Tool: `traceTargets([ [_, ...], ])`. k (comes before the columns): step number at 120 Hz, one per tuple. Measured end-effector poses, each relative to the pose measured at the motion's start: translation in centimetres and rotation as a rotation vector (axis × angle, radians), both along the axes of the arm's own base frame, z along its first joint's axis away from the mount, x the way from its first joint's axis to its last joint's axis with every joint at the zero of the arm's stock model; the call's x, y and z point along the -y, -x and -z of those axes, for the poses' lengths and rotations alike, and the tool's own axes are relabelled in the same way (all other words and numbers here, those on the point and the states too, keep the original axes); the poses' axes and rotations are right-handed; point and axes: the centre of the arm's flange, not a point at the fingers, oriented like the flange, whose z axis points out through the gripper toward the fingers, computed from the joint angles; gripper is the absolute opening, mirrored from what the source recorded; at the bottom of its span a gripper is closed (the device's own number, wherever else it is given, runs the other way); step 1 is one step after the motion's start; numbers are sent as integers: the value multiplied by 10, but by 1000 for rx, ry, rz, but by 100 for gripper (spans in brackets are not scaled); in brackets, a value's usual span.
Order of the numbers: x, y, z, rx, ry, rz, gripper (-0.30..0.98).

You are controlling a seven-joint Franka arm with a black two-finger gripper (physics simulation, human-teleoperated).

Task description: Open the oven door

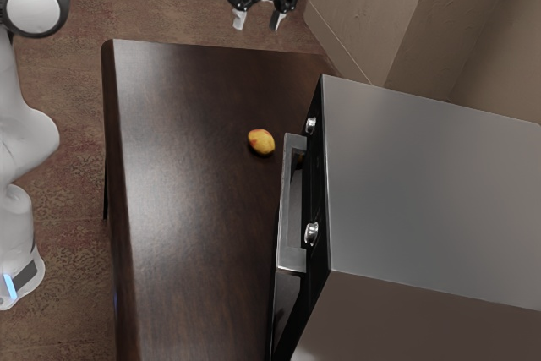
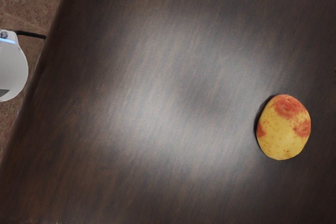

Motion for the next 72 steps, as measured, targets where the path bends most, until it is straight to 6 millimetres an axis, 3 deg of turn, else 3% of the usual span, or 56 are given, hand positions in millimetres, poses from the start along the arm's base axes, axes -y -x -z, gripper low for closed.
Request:
traceTargets([
  [16,-6,8,-11,25,3,-127,69],
  [25,20,23,-32,65,45,-96,69],
  [42,33,50,-58,100,93,-120,69],
  [48,46,62,-69,116,91,-120,69],
  [58,81,109,-97,180,32,-147,69],
  [65,107,127,-89,185,-4,-154,69],
  [72,150,148,-71,201,-40,-104,69],
])
